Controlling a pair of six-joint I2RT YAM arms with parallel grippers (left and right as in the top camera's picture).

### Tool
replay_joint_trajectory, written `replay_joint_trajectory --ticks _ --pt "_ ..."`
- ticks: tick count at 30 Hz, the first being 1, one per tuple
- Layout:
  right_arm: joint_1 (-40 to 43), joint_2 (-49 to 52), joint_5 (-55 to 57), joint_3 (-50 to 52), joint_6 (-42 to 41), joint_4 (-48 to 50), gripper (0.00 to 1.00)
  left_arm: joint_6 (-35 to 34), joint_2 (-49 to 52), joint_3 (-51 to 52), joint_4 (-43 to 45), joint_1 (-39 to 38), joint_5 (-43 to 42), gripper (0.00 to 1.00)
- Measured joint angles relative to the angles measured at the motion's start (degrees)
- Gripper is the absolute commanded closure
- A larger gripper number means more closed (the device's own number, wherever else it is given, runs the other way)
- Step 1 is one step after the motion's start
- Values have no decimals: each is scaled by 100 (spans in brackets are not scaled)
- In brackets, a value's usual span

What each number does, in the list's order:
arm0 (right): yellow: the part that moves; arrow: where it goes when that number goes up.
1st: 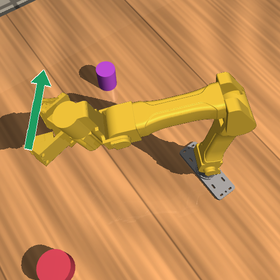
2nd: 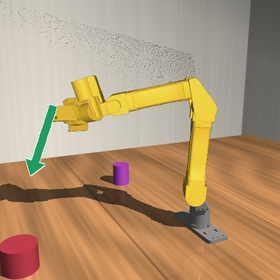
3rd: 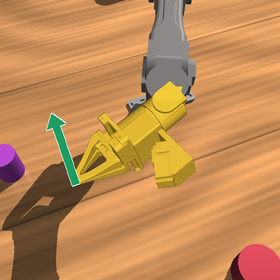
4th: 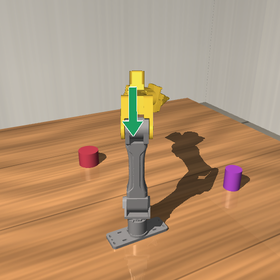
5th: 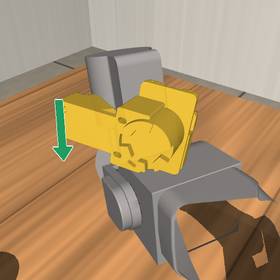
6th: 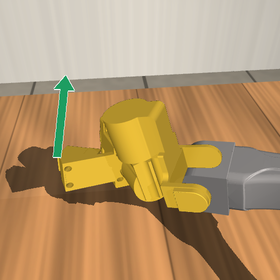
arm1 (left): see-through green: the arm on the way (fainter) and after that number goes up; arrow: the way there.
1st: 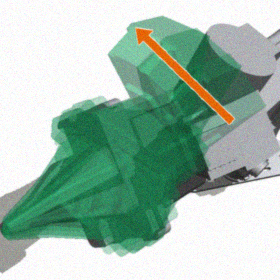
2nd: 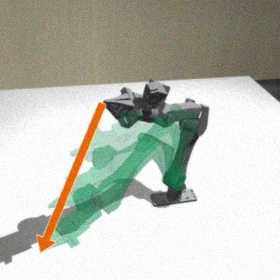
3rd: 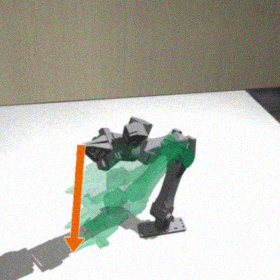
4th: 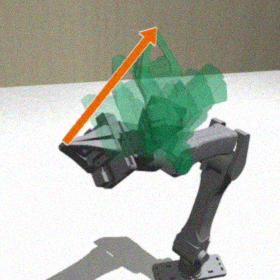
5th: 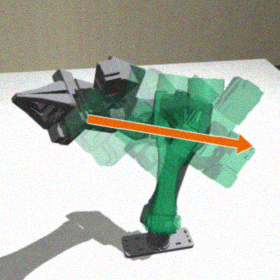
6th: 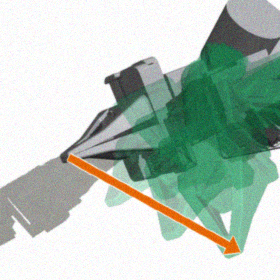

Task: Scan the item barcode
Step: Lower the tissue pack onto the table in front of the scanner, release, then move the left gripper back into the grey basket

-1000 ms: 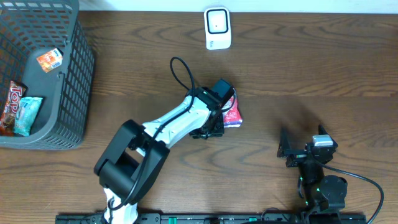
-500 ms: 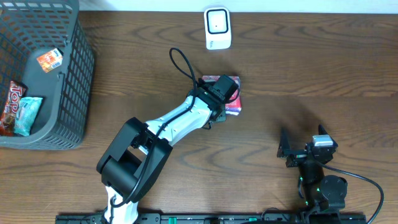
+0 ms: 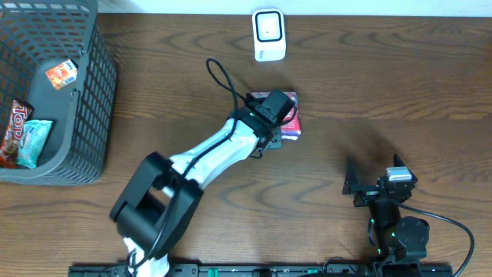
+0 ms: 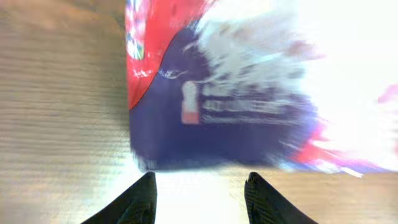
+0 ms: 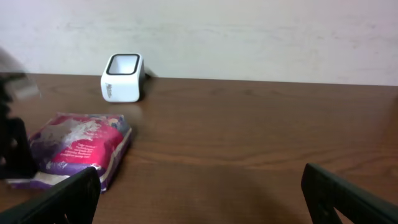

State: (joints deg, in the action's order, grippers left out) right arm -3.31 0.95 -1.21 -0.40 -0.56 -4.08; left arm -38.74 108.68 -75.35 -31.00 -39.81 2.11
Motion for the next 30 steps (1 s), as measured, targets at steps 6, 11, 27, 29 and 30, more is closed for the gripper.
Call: replay_joint_trajectory --ticks 6,11,27,29,30 --pt "0 0 0 0 0 0 1 291 -1198 0 -24 7 -35 39" --pt "0 0 0 0 0 2 1 734 -2151 -2 -208 136 -42 31" --pt "0 2 0 0 0 0 1 1180 -4463 -2 -350 2026 356 22" --pt "0 2 0 0 0 2 1 1180 -4588 -2 -234 2323 389 21" --pt "0 0 0 0 0 2 1 1178 -4645 -2 -173 2520 398 21"
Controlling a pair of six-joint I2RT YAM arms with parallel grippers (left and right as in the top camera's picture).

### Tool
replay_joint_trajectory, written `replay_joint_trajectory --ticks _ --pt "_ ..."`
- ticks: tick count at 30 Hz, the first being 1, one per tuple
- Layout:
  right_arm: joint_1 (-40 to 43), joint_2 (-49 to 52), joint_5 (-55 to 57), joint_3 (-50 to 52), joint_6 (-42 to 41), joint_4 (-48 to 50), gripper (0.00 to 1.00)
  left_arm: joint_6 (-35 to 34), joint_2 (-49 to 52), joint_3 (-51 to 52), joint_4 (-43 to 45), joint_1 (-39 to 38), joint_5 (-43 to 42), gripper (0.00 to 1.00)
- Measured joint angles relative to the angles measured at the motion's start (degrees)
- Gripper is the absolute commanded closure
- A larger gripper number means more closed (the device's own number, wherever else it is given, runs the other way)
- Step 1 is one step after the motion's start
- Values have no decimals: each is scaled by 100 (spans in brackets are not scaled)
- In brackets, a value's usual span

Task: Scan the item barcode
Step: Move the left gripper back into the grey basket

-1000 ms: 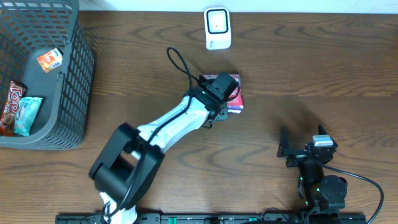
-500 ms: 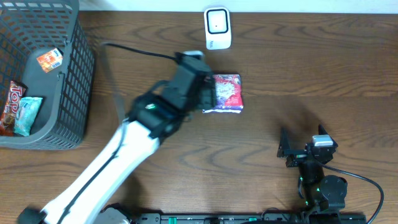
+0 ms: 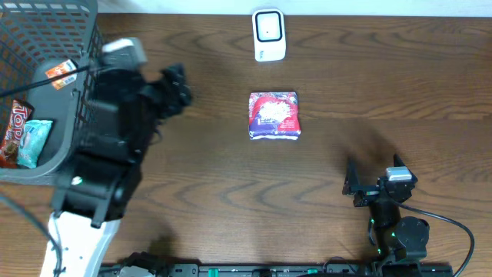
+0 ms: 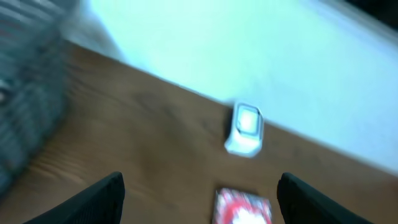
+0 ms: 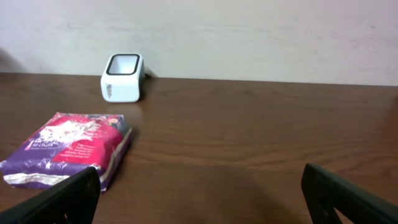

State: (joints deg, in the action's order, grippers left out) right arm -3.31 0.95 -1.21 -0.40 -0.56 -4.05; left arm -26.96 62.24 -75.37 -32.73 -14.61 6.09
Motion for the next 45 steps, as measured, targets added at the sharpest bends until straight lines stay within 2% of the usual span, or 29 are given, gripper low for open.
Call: replay_joint_trajectory --ticks 7,12,16,21,27,30,34,45 --pt "0 0 0 0 0 -2 1 -127 -103 -103 455 1279 33 21" --pt "0 0 0 0 0 -2 1 -50 212 -800 420 1998 101 21" --pt "0 0 0 0 0 -2 1 208 487 -1285 470 2492 686 21" --pt "0 0 0 0 0 0 1 358 649 -1338 146 2935 1519 21" --pt "0 0 0 0 0 0 1 540 1097 -1338 -151 3510 1910 21" --pt "0 2 0 0 0 -2 1 614 1399 -1338 -339 3810 2020 13" --pt "0 0 0 0 0 0 1 645 1834 -1338 -450 4061 2118 3" --pt "0 2 0 0 0 -2 1 632 2535 -1338 -144 4081 1784 2"
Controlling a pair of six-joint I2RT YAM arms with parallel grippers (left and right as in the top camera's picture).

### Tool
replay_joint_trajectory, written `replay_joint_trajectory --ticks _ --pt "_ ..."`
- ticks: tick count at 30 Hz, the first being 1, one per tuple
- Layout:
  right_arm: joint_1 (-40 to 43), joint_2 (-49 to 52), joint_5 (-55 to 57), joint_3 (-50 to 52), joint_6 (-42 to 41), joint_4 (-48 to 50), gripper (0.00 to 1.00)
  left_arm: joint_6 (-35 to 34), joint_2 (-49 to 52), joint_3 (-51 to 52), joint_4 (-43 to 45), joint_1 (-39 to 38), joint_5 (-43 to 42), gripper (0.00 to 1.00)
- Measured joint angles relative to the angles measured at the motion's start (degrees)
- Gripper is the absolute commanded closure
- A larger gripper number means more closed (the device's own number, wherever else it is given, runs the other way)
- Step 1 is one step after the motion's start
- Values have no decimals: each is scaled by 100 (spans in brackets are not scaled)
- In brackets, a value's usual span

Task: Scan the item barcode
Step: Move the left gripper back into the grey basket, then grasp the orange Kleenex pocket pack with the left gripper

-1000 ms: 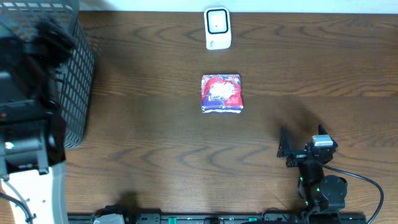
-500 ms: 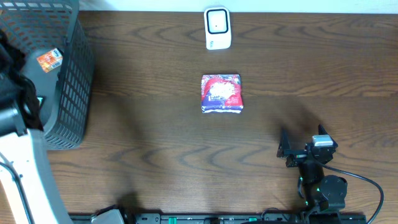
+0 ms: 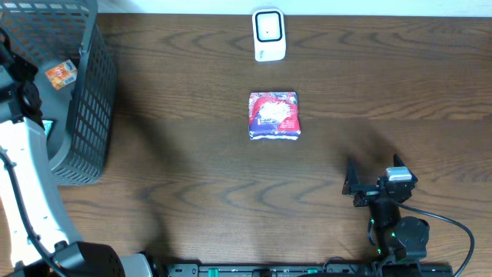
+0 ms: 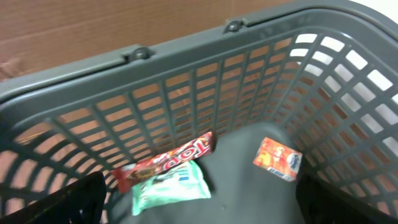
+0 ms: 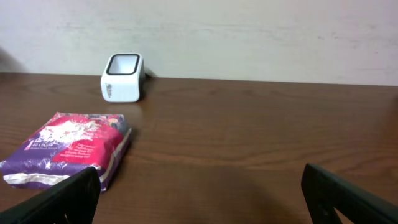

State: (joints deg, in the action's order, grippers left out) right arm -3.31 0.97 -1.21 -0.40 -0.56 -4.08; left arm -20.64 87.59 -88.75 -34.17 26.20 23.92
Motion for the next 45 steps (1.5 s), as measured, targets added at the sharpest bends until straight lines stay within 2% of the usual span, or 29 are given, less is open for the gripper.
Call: replay_joint_trajectory --ticks 10,17,26,34,45 --pt "0 -2 0 0 0 0 1 22 586 0 503 0 -249 4" --pt "0 0 0 0 0 0 1 647 866 0 1300 0 -1005 6" --pt "0 -2 0 0 0 0 1 1067 1709 0 1961 0 -1268 7" --pt "0 0 0 0 0 2 1 1757 2459 0 2573 0 -1644 7" --pt "0 -2 0 0 0 0 1 1926 3370 0 3265 0 -1845 11"
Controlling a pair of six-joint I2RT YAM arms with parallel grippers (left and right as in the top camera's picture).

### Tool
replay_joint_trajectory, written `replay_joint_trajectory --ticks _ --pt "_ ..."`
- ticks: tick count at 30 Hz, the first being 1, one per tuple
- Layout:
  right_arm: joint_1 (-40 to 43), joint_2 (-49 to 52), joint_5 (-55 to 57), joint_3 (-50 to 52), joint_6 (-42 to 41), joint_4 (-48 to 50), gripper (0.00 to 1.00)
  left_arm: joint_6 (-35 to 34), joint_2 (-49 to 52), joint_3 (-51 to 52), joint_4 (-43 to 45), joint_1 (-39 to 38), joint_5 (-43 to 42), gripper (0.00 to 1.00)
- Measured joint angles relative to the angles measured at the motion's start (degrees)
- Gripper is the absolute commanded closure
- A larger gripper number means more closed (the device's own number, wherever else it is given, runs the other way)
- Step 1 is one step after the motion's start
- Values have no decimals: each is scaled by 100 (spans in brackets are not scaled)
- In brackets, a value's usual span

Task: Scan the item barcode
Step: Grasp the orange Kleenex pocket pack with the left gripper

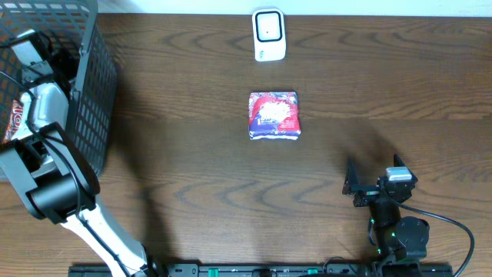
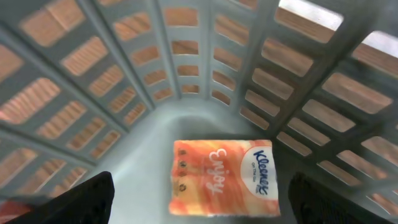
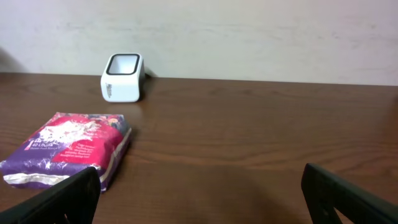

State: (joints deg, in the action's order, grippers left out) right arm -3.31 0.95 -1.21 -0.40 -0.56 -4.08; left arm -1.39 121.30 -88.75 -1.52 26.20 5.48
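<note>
My left gripper [image 2: 202, 208] is open and low inside the grey mesh basket [image 2: 186, 62]. Just ahead of it, an orange Kleenex tissue pack [image 2: 221, 183] lies flat on the basket floor, between the lines of the fingers [image 2: 81, 199]. In the overhead view the left arm [image 1: 38, 58] covers that pack. A white barcode scanner [image 1: 268, 35] stands at the table's far edge. My right gripper [image 3: 205, 205] rests open low over the table at the front right.
A purple and red packet [image 1: 274, 115] lies mid-table in front of the scanner, also visible in the right wrist view [image 3: 71, 148]. The basket [image 1: 92, 85] fills the far left corner, with a red Top bar [image 1: 11, 119] showing on its floor.
My left gripper was above the basket rim with three items in sight. Now it is down inside, close over the orange tissue pack, still open. The right arm is unchanged.
My left gripper was at the near edge of the purple and red packet mid-table. Then it was away toward the basket, the packet left lying before the scanner. It then looked into the basket from above, and now sits low over the orange pack.
</note>
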Motion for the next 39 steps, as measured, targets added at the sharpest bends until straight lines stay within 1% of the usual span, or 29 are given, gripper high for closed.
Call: replay_joint_trajectory --ticks 11,14,19,23,24,25,27,28,35,39 --pt "0 2 0 0 0 0 1 -2 479 0 481 -11 -284 11" --pt "0 0 0 0 0 2 1 0 686 0 525 -11 -306 13" --pt "0 0 0 0 0 2 1 15 898 -9 621 -11 -345 28" --pt "0 2 0 0 0 2 1 15 911 -11 651 -15 -369 57" --pt "0 2 0 0 0 0 1 22 914 -11 667 -15 -372 59" --pt "0 2 0 0 0 2 1 13 916 -11 695 -15 -369 69" --pt "0 2 0 0 0 2 1 9 931 -11 756 -15 -369 81" --pt "0 2 0 0 0 0 1 11 944 -11 787 -15 -365 93" --pt "0 2 0 0 0 0 1 -17 953 -11 820 -15 -365 93" --pt "0 2 0 0 0 2 1 -337 833 -9 619 -17 -369 93"
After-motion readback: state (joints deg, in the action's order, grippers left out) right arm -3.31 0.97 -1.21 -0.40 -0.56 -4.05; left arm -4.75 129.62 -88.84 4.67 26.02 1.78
